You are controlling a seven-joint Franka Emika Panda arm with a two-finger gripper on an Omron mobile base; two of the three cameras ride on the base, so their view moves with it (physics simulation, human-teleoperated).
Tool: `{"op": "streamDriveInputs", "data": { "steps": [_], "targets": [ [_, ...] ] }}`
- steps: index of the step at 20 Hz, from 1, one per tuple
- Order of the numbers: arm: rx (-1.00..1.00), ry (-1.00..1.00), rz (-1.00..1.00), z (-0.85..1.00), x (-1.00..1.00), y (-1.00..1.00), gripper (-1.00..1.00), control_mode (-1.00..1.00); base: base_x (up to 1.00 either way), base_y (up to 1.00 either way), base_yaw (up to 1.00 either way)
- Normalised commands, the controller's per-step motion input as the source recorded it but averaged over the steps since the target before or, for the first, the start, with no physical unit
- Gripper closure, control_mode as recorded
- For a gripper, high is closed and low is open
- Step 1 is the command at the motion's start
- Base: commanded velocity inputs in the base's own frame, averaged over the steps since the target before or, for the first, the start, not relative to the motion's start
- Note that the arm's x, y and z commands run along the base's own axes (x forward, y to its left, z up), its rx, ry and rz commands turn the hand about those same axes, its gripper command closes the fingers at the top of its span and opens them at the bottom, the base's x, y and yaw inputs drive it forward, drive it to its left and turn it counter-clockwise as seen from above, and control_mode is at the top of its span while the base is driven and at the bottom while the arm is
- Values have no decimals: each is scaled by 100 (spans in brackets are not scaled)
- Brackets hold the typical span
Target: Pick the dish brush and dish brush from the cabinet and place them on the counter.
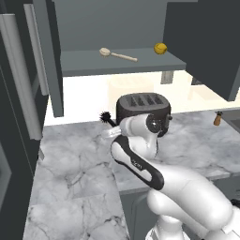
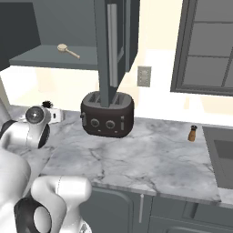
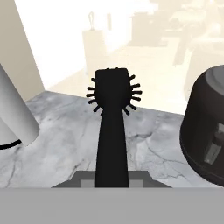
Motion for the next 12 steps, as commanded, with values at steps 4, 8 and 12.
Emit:
{"op": "streamDriveInputs", "data": {
  "steps": [4,8,12],
  "targets": [
    [-5,8,1,-61,14,14,100,-100,0,0,0],
    [-4,8,2,-46,10,6,100,-100,0,0,0],
    [-5,6,1,-34,4,2,100,-100,0,0,0]
  ]
}}
